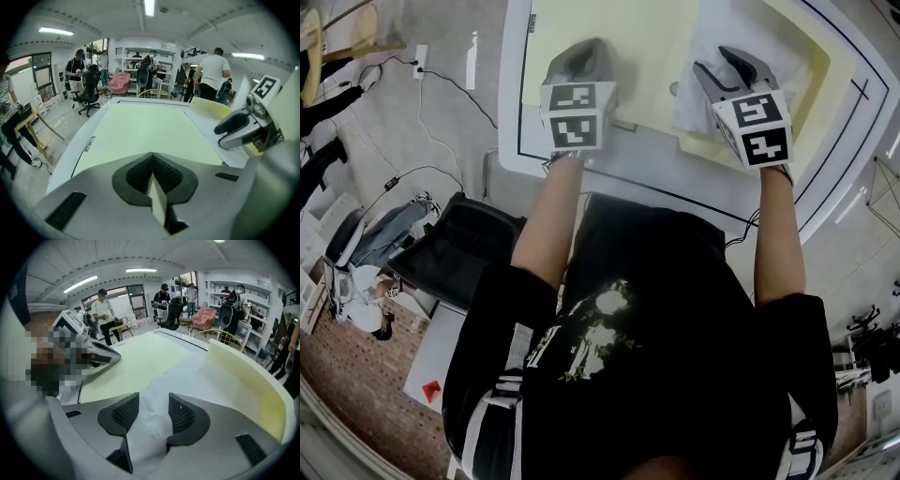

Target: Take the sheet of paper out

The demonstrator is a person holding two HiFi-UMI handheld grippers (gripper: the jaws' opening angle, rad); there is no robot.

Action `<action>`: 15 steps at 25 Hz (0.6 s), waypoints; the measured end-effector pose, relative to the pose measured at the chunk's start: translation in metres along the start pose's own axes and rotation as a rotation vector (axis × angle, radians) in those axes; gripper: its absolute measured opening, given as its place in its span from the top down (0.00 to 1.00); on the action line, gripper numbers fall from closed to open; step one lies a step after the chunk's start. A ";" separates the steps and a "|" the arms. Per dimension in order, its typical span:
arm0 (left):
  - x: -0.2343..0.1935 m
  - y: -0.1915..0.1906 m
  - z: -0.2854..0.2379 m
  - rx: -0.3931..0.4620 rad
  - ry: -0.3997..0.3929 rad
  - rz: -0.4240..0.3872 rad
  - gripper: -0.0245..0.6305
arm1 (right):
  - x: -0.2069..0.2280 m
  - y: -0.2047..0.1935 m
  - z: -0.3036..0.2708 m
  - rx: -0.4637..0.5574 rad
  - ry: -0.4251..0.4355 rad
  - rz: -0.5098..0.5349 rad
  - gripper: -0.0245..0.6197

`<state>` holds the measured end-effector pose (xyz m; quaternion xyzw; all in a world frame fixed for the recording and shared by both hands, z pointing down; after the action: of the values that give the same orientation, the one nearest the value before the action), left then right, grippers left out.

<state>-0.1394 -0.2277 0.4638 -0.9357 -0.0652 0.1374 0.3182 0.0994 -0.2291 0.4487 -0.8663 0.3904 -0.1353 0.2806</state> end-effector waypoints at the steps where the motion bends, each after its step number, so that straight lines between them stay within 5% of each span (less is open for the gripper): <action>1: 0.000 0.000 0.000 0.002 0.000 0.000 0.98 | -0.001 0.000 -0.002 -0.013 -0.013 0.025 0.68; 15: 0.001 -0.002 0.000 0.017 0.007 -0.017 0.98 | -0.018 0.011 -0.005 -0.046 -0.036 0.151 0.94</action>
<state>-0.1384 -0.2260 0.4644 -0.9329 -0.0707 0.1318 0.3276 0.0788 -0.2236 0.4463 -0.8431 0.4524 -0.0892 0.2768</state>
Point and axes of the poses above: the fingertips, and each gripper's own axes: z backward along the fingers, x to its right, y out of its top, the point moved 10 cm from there along z, backward along the fingers, and after that the axes turned 9 degrees about z, right-handed, at the moved point
